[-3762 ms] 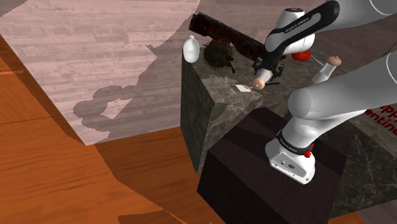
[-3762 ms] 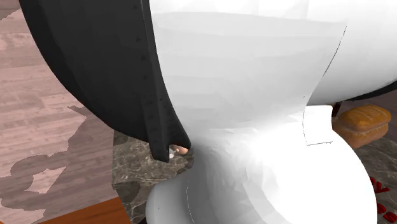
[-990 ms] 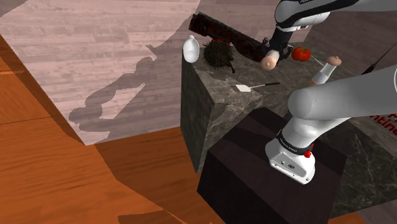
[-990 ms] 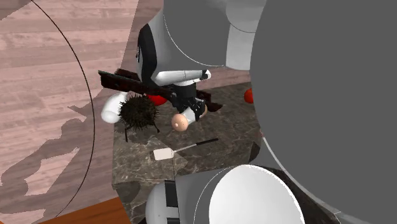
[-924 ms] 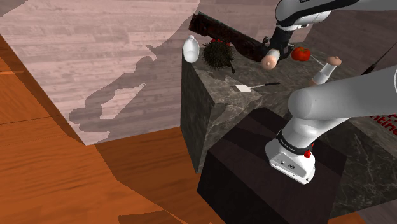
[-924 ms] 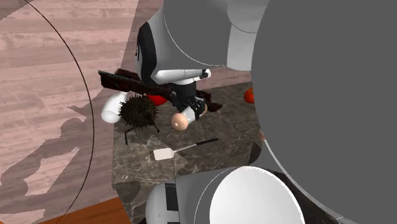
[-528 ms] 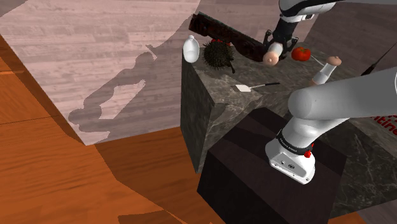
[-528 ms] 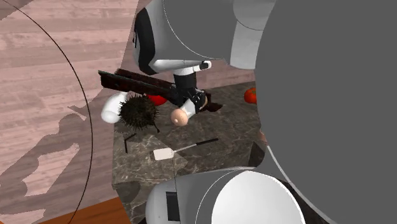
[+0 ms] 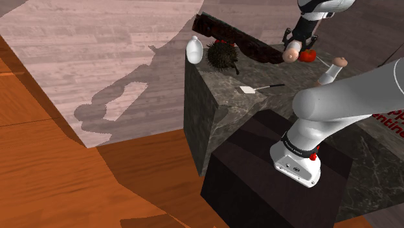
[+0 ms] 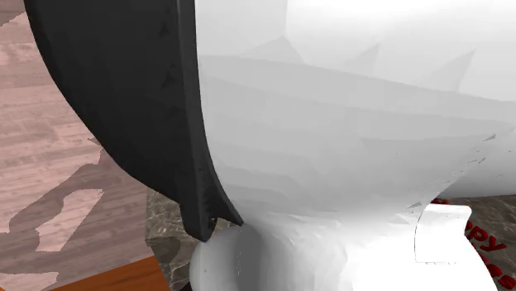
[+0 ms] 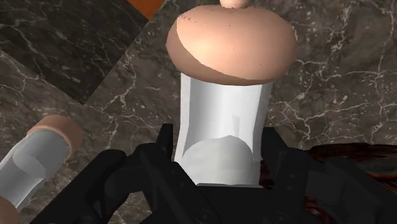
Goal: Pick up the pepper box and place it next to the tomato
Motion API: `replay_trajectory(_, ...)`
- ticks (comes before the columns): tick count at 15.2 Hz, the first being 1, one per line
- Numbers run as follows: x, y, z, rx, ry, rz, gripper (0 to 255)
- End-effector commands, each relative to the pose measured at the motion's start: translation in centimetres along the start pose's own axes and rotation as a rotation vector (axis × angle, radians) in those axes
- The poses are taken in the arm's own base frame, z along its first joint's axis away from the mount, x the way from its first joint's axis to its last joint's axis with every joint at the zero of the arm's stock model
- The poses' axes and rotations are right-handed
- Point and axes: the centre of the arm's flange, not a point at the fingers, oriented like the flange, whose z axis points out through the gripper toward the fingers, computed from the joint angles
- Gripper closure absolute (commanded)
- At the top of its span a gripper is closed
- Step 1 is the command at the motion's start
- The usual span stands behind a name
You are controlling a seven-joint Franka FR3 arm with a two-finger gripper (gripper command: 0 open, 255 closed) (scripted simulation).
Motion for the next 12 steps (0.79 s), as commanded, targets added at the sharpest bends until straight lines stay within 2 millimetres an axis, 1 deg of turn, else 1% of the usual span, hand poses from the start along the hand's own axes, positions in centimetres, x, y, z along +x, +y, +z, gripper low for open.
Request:
replay_trajectory(1, 2.0, 1.5, 0.3, 0.000, 0.001, -0.001, 255)
replay_trajectory(12, 13.8, 9.8, 2.1, 0.000, 0.001, -0.001, 255)
